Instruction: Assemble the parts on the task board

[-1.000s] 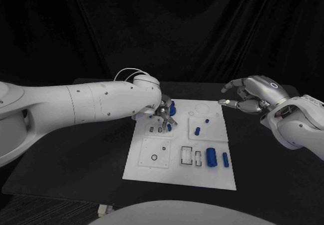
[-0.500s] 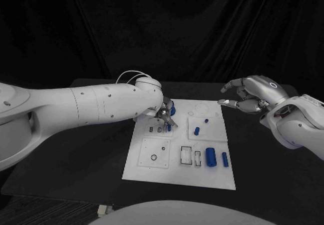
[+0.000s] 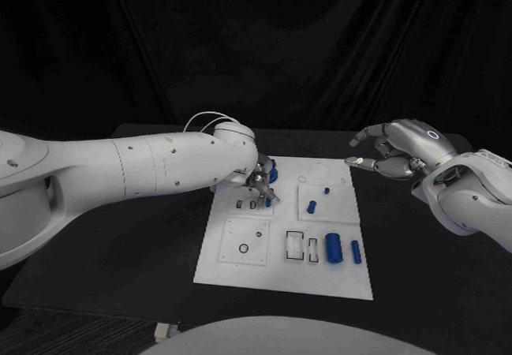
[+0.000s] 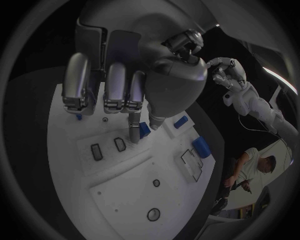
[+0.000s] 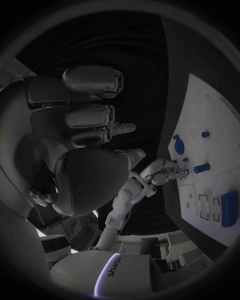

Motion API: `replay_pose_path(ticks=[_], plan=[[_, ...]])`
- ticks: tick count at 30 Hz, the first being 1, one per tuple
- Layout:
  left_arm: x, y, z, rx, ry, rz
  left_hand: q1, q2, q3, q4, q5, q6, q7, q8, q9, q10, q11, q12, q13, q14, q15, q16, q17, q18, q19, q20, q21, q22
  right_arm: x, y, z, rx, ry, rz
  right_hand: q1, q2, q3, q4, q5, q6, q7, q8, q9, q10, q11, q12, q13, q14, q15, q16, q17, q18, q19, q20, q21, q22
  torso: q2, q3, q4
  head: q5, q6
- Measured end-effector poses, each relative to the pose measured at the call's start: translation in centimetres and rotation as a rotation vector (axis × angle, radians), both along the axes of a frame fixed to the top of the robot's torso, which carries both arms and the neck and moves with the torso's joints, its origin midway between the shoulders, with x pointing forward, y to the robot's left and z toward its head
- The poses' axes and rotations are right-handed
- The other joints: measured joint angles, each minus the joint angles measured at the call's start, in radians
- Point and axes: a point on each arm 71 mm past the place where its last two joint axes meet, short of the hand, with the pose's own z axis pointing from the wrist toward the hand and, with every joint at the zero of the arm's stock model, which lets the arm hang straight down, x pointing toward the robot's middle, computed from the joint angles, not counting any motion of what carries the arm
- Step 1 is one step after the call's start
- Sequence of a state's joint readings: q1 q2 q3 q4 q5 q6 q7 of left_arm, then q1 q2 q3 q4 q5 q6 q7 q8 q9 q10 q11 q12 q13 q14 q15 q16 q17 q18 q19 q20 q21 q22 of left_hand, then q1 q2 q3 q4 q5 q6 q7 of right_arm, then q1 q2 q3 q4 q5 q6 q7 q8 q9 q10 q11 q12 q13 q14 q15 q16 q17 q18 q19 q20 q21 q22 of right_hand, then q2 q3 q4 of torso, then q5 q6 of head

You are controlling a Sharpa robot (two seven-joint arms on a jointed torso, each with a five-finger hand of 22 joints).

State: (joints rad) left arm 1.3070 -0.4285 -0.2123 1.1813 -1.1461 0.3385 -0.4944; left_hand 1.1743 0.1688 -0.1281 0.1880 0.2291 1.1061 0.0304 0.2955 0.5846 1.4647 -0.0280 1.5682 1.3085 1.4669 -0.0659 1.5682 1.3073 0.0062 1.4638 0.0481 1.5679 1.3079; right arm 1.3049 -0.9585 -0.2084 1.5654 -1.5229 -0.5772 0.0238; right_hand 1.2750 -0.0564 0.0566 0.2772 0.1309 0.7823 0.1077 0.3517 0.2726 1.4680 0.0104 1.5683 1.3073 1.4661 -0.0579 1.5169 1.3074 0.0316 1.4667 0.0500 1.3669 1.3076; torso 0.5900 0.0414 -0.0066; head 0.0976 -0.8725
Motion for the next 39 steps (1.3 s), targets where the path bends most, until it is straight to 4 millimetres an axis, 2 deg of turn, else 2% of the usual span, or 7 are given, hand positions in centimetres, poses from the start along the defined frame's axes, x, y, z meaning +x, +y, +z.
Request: replay_pose_path(ticks=[8,16,25,28,30,34,39], plan=[[0.0,0.0,0.0,0.001,0.004,-0.003,0.027,-0.011,0.044,-0.035,0.011,0.004,-0.003,-0.022,0.005,0.0,0.0,0.0,0.0,0.0,0.0,0.0,0.0,0.0,0.0,0.0,-0.004,0.0,0.0,0.0,0.0,-0.001,0.002,0.0,0.004,0.004,0.0,0.0,0.0,0.0,0.0,0.0,0.0,-0.004,0.004,0.0,0.0,0.0,0.0,0.0,0.0,0.0,0.0,0.0,0.0,0.0,0.0,0.0,0.0003,0.002,0.0],[0.0,0.0,0.0,0.0,0.007,-0.006,0.037,-0.029,0.118,-0.076,0.085,0.011,-0.003,-0.051,0.013,0.0,0.0,-0.001,0.0,0.0,0.0,0.0,0.0,0.0,0.0,0.0,-0.004,0.0,0.0,0.0,0.0,-0.002,0.004,-0.002,0.004,0.004,0.0,0.0,0.0,0.0,0.0,0.0,-0.001,-0.004,0.004,0.0,0.0,0.0,0.0,0.0,0.0,0.0,0.0,0.0,0.0,0.0,-0.001,0.0,0.0003,0.003,0.0],[0.1,0.1,0.0,-0.006,0.008,-0.009,0.018,-0.078,0.251,-0.126,0.126,0.018,0.0,-0.078,0.031,0.0,0.0,-0.001,0.0,0.0,0.0,0.0,0.0,0.0,0.0,0.0,-0.013,0.0,0.1,0.0,-0.1,-0.004,0.007,-0.006,0.006,0.006,0.002,-0.002,0.0,0.0,0.0,0.0,-0.001,-0.004,0.004,0.0,0.0,0.0,0.0,-0.007,0.0,0.0,0.0,0.0,-0.012,0.0,0.0,0.0002,0.0003,0.006,0.0],[0.0,0.2,-0.1,-0.008,0.009,-0.009,-0.007,-0.107,0.33,-0.154,0.144,0.023,-0.001,-0.085,0.045,0.002,0.002,-0.001,0.0,0.0,0.0,0.0,0.0,0.0,0.004,-0.004,-0.013,0.0,0.1,0.0,-0.1,-0.005,0.009,-0.008,0.01,0.01,0.003,-0.003,0.001,0.0,0.0,0.002,-0.001,-0.004,0.004,0.0,0.0,0.0,0.004,-0.008,0.0,0.0,0.0,0.0,-0.014,0.0,-0.001,0.0004,0.0003,0.007,0.0],[0.0,0.4,-0.1,-0.009,0.01,-0.008,-0.018,-0.121,0.351,-0.147,0.155,0.023,-0.001,-0.087,0.054,0.002,0.002,-0.001,0.0,0.0,0.0,0.0,0.0,0.0,0.004,-0.004,-0.013,0.0,0.1,0.0,-0.1,-0.006,0.01,-0.009,0.009,0.009,0.003,-0.003,0.004,0.0,0.0,0.004,-0.001,-0.004,0.004,0.0,0.0,-0.001,0.006,-0.01,0.0,0.0,0.0,0.0,-0.015,0.0,-0.001,0.0004,0.0003,0.007,0.0],[0.0,0.9,-0.1,-0.012,0.01,-0.004,-0.052,-0.154,0.428,-0.166,0.155,0.027,0.003,-0.09,0.075,0.004,0.003,-0.001,0.0,0.0,0.0,0.0,0.001,0.0,0.004,-0.004,-0.013,0.0,0.1,-0.1,-0.2,-0.007,0.012,-0.012,0.009,0.009,0.003,-0.003,0.004,0.004,0.004,0.004,-0.001,0.0,0.007,0.0,0.0,-0.001,0.006,-0.01,0.0,0.01,-0.003,0.003,-0.015,0.0,0.0,0.0004,0.0003,0.01,0.0],[-0.1,1.8,-0.1,-0.018,0.006,0.008,-0.072,-0.168,0.466,-0.173,0.155,0.031,0.002,-0.09,0.091,0.001,0.0,-0.001,0.0,0.0,0.0,0.0,0.001,0.0,0.004,-0.004,-0.013,0.0,0.1,-0.2,-0.2,-0.008,0.015,-0.015,0.009,0.009,0.001,-0.005,0.004,0.004,0.004,0.004,-0.001,0.0,0.007,0.0,0.0,-0.001,0.006,-0.01,0.0,0.016,-0.004,0.004,-0.021,0.001,-0.001,0.0,0.0004,0.01,0.0]])
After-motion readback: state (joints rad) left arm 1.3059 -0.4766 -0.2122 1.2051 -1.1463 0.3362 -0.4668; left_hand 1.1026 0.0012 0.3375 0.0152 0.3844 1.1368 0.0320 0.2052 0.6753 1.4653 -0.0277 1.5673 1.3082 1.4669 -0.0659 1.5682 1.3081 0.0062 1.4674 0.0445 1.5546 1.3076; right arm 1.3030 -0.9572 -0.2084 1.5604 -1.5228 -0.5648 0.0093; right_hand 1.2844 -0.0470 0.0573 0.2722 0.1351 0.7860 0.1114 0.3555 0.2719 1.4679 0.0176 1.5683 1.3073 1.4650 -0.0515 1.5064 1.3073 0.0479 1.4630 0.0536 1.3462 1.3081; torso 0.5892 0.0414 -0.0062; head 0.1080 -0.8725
